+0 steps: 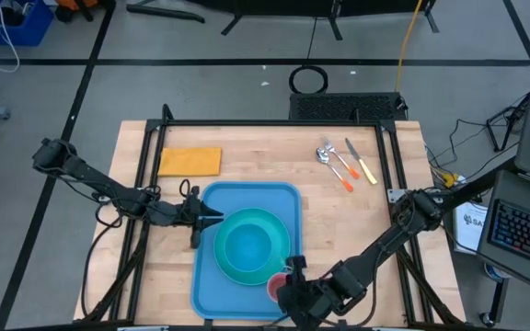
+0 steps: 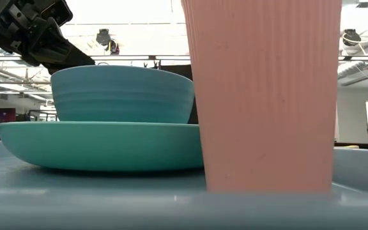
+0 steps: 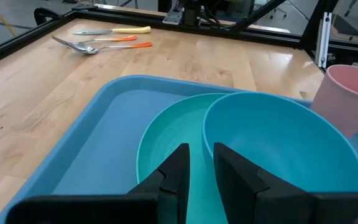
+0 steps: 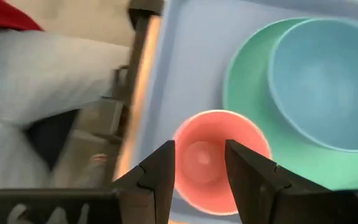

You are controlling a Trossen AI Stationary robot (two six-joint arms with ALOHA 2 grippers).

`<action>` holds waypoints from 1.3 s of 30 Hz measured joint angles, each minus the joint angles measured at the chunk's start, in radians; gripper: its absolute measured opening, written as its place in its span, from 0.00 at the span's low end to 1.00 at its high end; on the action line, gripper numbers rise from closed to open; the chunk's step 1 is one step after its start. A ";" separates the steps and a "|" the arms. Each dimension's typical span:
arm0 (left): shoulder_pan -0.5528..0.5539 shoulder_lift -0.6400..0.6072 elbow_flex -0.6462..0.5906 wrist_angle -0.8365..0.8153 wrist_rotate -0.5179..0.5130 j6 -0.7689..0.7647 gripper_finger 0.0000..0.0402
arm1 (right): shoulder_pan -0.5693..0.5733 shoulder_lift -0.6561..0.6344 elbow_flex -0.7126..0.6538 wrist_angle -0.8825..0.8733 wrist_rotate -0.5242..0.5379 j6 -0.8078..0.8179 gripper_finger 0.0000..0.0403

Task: Set up tray
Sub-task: Put the pink cup on the blue tray to the bottom right of the light blue plate

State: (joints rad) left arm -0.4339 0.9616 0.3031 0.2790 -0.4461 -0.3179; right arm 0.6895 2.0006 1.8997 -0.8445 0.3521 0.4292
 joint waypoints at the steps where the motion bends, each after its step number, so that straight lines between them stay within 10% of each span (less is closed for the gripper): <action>1: 0.000 0.000 0.000 0.000 0.000 0.000 0.19 | 0.004 0.000 -0.010 0.000 0.042 -0.006 0.32; 19: 0.000 0.000 0.000 -0.008 0.000 0.000 0.19 | -0.085 0.000 -0.123 0.021 0.113 -0.134 0.03; 39: 0.000 0.000 0.000 -0.014 0.000 0.000 0.19 | -0.174 0.000 -0.123 0.088 -0.147 -0.183 0.00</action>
State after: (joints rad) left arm -0.4337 0.9615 0.3031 0.2646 -0.4463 -0.3183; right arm 0.5159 2.0006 1.7771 -0.7563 0.2053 0.2467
